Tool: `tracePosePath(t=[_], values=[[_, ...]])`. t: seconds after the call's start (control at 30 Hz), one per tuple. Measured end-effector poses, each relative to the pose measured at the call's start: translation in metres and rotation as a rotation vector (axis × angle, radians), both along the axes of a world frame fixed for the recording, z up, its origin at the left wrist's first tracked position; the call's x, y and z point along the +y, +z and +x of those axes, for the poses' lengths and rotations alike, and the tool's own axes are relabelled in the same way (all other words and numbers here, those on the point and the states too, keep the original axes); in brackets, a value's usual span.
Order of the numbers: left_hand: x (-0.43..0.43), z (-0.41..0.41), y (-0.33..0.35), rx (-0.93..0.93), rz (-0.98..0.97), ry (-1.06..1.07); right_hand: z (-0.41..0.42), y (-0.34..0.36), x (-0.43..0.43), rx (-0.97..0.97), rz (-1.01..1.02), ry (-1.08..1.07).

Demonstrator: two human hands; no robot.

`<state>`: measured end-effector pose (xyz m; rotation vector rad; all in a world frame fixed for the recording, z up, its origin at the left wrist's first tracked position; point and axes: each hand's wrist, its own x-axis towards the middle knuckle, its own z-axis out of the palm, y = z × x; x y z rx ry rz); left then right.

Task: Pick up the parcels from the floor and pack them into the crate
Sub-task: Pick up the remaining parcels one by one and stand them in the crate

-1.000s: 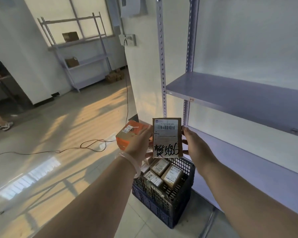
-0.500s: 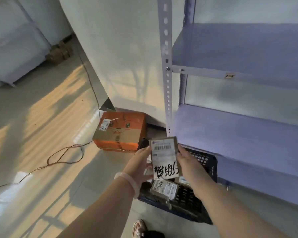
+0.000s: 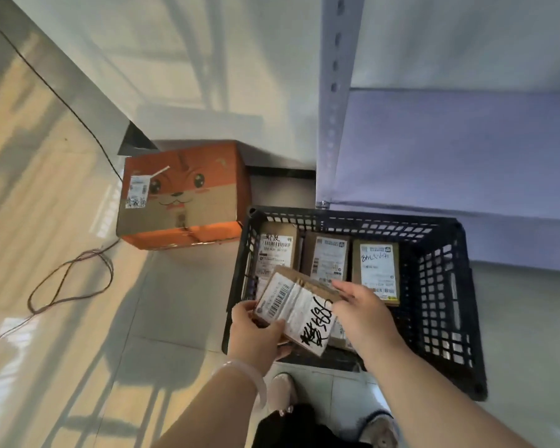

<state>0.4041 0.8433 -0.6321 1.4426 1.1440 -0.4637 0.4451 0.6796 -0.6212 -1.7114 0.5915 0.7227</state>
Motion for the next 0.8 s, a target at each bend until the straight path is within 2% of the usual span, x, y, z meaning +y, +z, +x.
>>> tracePosePath(t=[0.1, 0.23, 0.33, 0.4, 0.53, 0.67, 0.8], values=[[0.010, -0.003, -0.028, 0.064, 0.010, 0.018, -0.004, -0.037, 0.017, 0.072, 0.052, -0.180], [0.031, -0.005, -0.056, 0.183, 0.122, -0.232, -0.012, -0.072, 0.037, 0.131, 0.077, -0.162], [0.046, -0.004, -0.063, 0.238, 0.119, -0.377, -0.019, -0.086, 0.044, 0.123, 0.065, -0.140], [0.051, -0.001, -0.063, 0.249, 0.149, -0.478, -0.022, -0.093, 0.045, 0.101, 0.061, -0.140], [0.051, 0.009, -0.057, 0.211, 0.344, -0.732, -0.022, -0.103, 0.048, 0.081, 0.042, -0.170], [0.041, 0.026, -0.048, 0.351, 0.306, -0.854, -0.021, -0.108, 0.054, 0.056, -0.041, -0.174], [0.032, 0.039, -0.044, 0.362, 0.342, -0.991, -0.020, -0.114, 0.056, 0.014, -0.108, -0.129]])
